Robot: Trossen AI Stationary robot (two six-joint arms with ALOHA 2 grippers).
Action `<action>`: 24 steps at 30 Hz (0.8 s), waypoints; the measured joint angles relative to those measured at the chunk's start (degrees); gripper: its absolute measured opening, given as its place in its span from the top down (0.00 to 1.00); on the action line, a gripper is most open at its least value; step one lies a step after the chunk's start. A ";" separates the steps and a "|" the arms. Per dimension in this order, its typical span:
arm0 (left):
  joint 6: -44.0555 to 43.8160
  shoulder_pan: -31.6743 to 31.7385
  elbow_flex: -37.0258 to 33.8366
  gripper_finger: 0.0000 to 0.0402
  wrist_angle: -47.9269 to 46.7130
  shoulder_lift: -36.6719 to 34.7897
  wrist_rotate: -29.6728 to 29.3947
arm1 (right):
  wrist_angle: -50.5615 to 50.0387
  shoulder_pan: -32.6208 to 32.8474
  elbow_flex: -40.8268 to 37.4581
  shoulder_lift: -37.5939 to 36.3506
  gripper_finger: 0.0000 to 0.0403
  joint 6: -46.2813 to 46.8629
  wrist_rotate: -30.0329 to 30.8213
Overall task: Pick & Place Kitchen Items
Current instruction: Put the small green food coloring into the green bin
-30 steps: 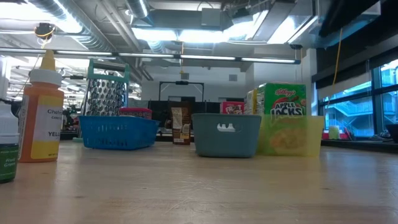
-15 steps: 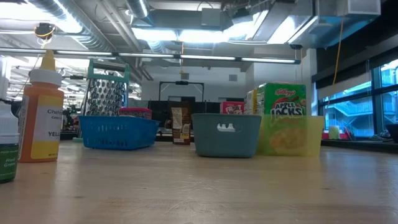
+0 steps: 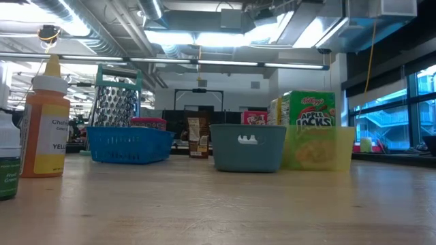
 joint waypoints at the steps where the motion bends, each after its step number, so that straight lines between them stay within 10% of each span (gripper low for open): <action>1: -1.24 -0.02 0.00 0.34 -0.19 0.22 -0.01 | 0.70 0.00 0.00 0.00 0.54 -1.07 -0.04; 24: -3.98 0.79 0.02 0.42 -3.41 1.53 -2.29 | 1.42 -0.42 0.00 0.00 0.54 -3.28 -7.37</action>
